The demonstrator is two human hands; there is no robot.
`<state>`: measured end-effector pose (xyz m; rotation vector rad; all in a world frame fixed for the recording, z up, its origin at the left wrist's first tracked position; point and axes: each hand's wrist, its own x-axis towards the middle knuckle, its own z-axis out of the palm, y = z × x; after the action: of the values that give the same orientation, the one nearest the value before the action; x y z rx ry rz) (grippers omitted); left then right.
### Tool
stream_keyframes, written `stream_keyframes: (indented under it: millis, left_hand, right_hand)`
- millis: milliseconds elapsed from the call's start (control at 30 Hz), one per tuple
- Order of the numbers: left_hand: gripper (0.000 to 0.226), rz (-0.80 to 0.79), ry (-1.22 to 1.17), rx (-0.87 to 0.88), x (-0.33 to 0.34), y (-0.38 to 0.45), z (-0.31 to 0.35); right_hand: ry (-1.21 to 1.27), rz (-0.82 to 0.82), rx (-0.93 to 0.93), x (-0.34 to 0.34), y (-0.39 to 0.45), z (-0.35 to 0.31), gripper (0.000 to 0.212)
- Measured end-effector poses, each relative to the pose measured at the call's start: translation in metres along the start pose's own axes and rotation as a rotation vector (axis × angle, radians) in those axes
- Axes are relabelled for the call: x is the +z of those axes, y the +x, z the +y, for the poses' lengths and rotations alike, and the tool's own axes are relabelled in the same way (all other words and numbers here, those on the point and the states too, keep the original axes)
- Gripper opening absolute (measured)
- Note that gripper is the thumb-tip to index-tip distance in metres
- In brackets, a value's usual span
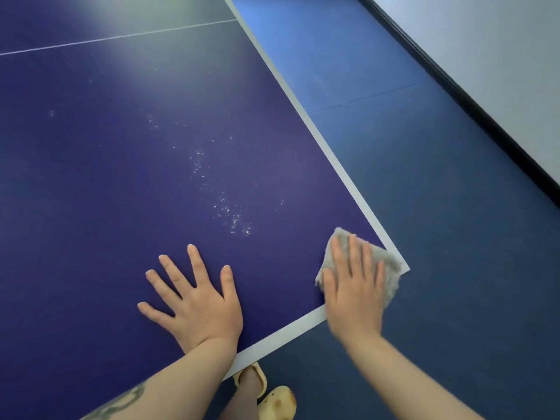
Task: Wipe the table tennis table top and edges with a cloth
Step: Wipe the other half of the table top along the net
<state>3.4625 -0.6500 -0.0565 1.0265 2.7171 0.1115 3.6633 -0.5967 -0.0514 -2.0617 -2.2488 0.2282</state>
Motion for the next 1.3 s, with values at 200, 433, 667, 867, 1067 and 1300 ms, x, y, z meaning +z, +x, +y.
stream_keyframes:
  millis: [200, 433, 667, 867, 1067, 1300]
  left_hand:
    - [0.070, -0.017, -0.016, 0.013, -0.001, 0.001, -0.001]
    - [0.067, -0.059, -0.244, 0.244, -0.024, 0.028, -0.020]
    - [0.071, -0.041, 0.035, 0.303, -0.042, 0.135, -0.039]
    - [0.070, 0.008, 0.047, 0.311, -0.041, 0.137, -0.038]
    - [0.067, 0.024, 0.054, 0.315, -0.040, 0.136, -0.038]
    - [0.065, 0.020, 0.012, 0.308, -0.040, 0.136, -0.039]
  right_hand:
    - [-0.047, -0.184, -0.562, 0.001, 0.046, -0.065, 0.060]
    - [-0.127, -0.115, 0.040, -0.013, 0.071, 0.022, 0.066]
    - [-0.051, -0.156, -0.581, 0.012, -0.011, -0.096, 0.059]
    - [-0.108, -0.148, -0.279, 0.003, 0.095, -0.065, 0.064]
    - [-0.128, -0.054, -0.011, 0.000, 0.036, -0.045, 0.061]
    - [-0.059, -0.131, -0.807, 0.025, 0.077, -0.154, 0.056]
